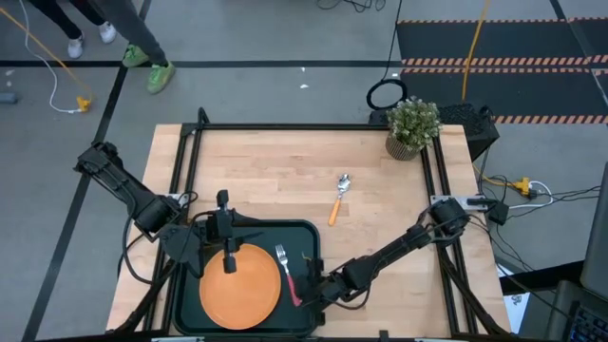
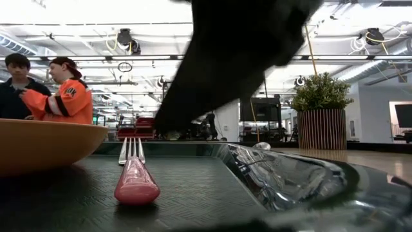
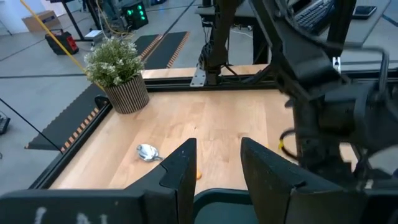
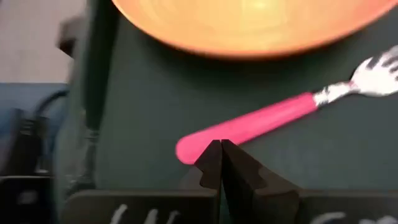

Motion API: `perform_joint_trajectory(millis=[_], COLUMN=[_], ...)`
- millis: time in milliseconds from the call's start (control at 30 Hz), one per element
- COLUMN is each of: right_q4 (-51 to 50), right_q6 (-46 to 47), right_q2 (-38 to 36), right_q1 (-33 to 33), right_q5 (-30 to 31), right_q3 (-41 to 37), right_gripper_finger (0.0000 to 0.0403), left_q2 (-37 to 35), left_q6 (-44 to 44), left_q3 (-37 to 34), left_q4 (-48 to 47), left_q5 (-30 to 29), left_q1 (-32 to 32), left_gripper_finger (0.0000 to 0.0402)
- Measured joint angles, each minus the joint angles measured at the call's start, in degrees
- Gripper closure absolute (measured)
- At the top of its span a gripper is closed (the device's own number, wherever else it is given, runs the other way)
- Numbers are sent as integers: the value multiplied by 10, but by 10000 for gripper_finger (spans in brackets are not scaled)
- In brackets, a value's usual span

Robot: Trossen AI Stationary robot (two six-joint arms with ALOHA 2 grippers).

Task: Pick and place plate/cup/fork/spoon on tray
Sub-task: Put the pink fork on the black tray to the right of the orange plate

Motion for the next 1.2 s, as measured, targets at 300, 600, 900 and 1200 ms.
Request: perform_joint_trajectory(millis=[300, 600, 900, 1200], right_q4=[33, 75, 100, 98], right_q6=[4, 18, 58, 129], right_q2=[25, 47, 49, 47], right_q1=[8, 8, 8, 9], right_q5=[0, 0, 3, 35], right_q3=[0, 1, 1, 0], right_gripper_finger=[403, 403, 403, 403], left_q2=[0, 0, 0, 0], left_q6=[0, 0, 0, 1], left_q3=[0, 0, 0, 0], left_q4=[2, 3, 3, 3], left_q5=[0, 0, 0, 0], left_q1=[0, 0, 0, 0], left_gripper_finger=[273, 273, 273, 273])
